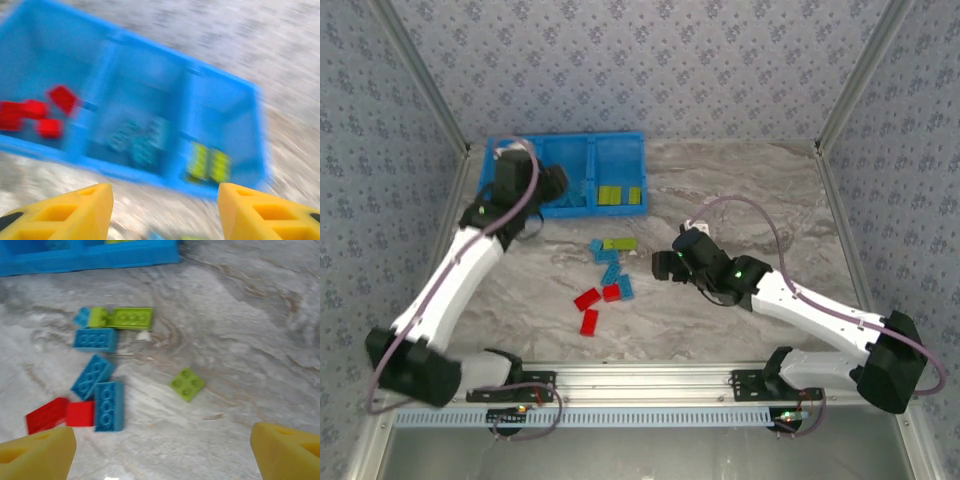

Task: Sort the legos into containers by color

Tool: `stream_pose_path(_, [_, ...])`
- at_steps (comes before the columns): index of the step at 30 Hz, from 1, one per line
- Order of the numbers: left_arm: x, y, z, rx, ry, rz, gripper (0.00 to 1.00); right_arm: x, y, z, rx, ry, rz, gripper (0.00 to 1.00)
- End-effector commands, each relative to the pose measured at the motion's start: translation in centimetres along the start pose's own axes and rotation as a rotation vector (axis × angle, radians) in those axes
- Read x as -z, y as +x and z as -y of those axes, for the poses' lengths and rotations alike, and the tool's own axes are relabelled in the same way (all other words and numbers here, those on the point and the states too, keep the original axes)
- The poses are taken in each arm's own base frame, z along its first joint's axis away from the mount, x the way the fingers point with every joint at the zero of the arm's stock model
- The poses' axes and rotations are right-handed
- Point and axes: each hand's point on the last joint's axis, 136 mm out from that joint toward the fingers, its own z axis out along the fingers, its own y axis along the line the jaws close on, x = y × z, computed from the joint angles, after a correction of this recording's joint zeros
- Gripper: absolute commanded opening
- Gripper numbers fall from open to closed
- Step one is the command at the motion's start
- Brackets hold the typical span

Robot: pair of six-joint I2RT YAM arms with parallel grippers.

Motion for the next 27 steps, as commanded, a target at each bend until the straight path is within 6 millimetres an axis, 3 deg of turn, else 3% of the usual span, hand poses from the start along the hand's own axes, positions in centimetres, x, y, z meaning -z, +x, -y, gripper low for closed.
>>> stream_pose_path(1, [3.0, 4.1, 2.7, -0.203, 0.128, -0.054, 0.57, -1.8, 0.3, 1.3, -0.068, 0.026, -0.040, 0.93])
stream_pose_path(3, [5.3, 7.2, 5.1, -0.316, 0.270, -0.134, 0.60, -3.1, 0.6, 2.3, -0.098, 0.079, -0.076, 0.93])
stream_pose_path(5, [7.5, 9.5, 5.9, -0.421, 0.332, -0.210, 0.66, -4.5, 1.1, 3.1, -0.127, 0.134, -0.123, 0.92])
stream_pose_path(11, [11.9, 13.0, 3.3, -0.644, 0.364, -0.309, 0.79, -9.0, 3.2, 2.3, -0.180, 0.186, -0.254, 0.87])
stream_pose_path(16, [12.7, 16.0, 3.4, -0.679, 0.514, -0.305, 0.93, -11.9, 4.3, 1.6, -0.193, 0.220, -0.317, 0.79])
stream_pose_path(19, [12.7, 16.8, 3.1, -0.677, 0.521, -0.334, 0.99, -12.9, 4.9, 1.3, -0.187, 0.243, -0.337, 0.73])
stream_pose_path(27, [12.4, 17.5, 2.2, -0.697, 0.491, -0.359, 0.99, -13.1, 6.3, 2.0, -0.204, 0.320, -0.334, 0.42])
